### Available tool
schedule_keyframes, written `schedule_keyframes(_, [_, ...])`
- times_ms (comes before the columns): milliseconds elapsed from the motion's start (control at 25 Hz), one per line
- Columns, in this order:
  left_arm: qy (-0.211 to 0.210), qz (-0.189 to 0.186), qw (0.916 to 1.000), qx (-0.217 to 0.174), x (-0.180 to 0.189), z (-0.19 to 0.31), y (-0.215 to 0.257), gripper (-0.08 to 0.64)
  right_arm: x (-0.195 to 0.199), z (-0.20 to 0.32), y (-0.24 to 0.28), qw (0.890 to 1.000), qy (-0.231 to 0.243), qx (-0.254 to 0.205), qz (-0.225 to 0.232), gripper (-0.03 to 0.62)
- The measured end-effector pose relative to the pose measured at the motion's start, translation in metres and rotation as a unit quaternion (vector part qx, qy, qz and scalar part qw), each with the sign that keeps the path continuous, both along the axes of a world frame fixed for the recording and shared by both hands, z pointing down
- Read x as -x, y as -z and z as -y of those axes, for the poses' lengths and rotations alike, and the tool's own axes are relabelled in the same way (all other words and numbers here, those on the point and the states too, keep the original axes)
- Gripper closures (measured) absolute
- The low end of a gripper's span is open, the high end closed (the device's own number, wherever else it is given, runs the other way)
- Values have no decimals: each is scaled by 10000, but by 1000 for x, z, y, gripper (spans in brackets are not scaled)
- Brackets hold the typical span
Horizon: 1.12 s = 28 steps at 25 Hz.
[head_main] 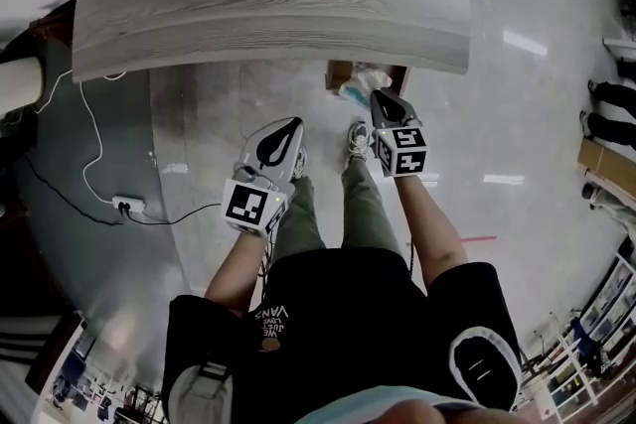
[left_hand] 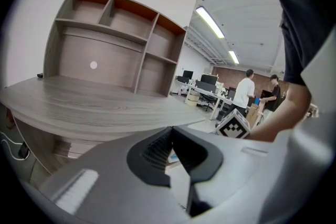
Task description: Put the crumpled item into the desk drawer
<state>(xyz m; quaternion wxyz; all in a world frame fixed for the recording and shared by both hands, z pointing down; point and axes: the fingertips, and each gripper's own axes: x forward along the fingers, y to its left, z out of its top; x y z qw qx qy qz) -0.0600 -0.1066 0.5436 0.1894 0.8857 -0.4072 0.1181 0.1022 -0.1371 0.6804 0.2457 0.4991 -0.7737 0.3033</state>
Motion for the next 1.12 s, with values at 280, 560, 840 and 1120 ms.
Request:
schedule_keyframes(280, [22, 47, 10000, 58, -2, 2, -10, 508, -5, 9, -20, 9998, 68, 104, -127, 581])
schedule_keyframes(560, [14, 84, 9999, 143, -9, 3, -20, 506, -7, 16, -32, 9997, 130, 132, -145, 581])
schedule_keyframes(840, [-26, 73, 9997, 211, -19, 4, -28, 508, -8, 22, -43, 9993, 222, 204, -216, 581])
schedule_keyframes(1120, [-42, 68, 9997, 221, -25, 7, -31, 507, -5, 27, -51, 9986, 363, 281, -279, 581])
